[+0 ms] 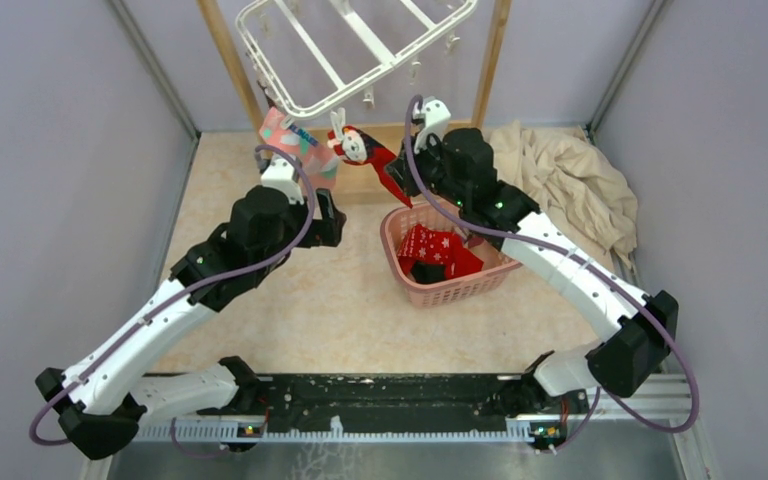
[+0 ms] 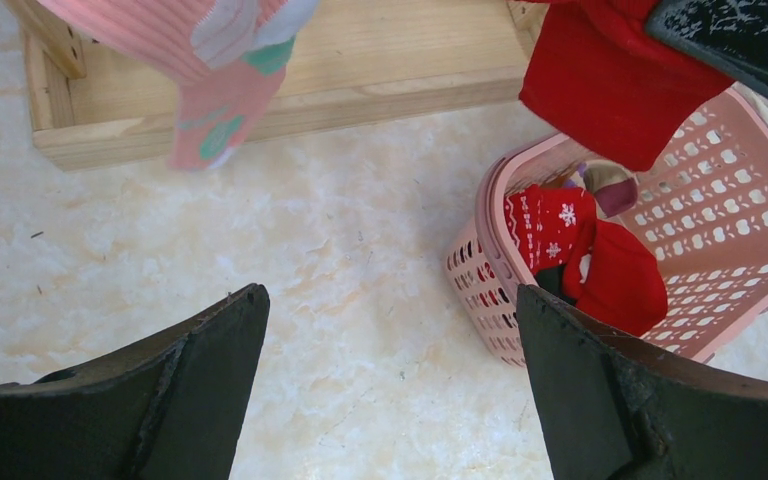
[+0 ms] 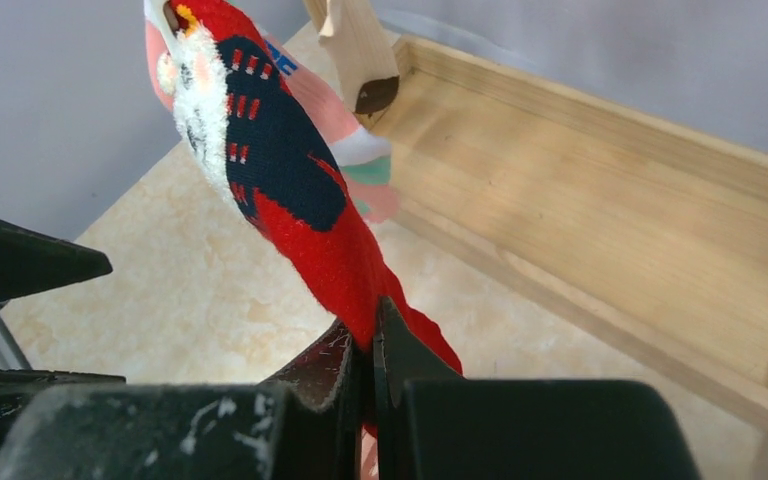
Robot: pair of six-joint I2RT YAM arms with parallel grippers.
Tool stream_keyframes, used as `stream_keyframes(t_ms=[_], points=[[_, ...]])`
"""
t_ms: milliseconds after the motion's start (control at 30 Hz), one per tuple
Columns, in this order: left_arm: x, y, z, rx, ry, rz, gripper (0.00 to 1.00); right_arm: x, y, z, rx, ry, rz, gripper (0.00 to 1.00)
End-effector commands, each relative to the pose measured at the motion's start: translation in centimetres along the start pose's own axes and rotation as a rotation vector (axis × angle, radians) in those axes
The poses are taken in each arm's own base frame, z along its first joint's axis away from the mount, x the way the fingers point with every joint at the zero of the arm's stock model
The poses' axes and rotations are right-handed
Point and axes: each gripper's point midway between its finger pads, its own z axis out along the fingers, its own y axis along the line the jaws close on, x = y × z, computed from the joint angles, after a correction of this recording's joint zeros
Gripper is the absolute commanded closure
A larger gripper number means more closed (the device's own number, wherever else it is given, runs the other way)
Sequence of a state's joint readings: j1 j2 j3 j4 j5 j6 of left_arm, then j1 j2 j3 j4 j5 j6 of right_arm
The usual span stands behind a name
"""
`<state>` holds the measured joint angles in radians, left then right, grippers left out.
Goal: Remove the socks clipped to the hanger
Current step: Remove the sock from the hanger.
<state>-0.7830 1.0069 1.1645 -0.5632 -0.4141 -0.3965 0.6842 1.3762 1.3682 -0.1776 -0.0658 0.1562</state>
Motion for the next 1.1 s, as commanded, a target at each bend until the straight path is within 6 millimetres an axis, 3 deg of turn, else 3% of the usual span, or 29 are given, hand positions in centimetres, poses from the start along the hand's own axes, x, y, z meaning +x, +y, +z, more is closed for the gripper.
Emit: stream_keyframes(t_ms=[0,533,700,1067], points=[[-1.4,-1.2,0.0,0.046,-0.035,-0.028,0.01,-2.8,0.8,-1.6,0.005,-0.056,0.097,1.00],[-0.2,-1.1,0.7,0.037,-0.031,-0.001,0.01,-3.5,2.1,0.1,0.101,0.019,0.327,1.00],[-0.4,-2.0,0.6,0.079,-0.072,0.040,0.01,-3.6,3.3,0.8,0.075,0.031,0.383,1.00],[1.4,-3.6,1.0,0.045,-0.081,0.157,0.01,-3.8,5.4,1.1,0.029,0.074,0.509,1.00]])
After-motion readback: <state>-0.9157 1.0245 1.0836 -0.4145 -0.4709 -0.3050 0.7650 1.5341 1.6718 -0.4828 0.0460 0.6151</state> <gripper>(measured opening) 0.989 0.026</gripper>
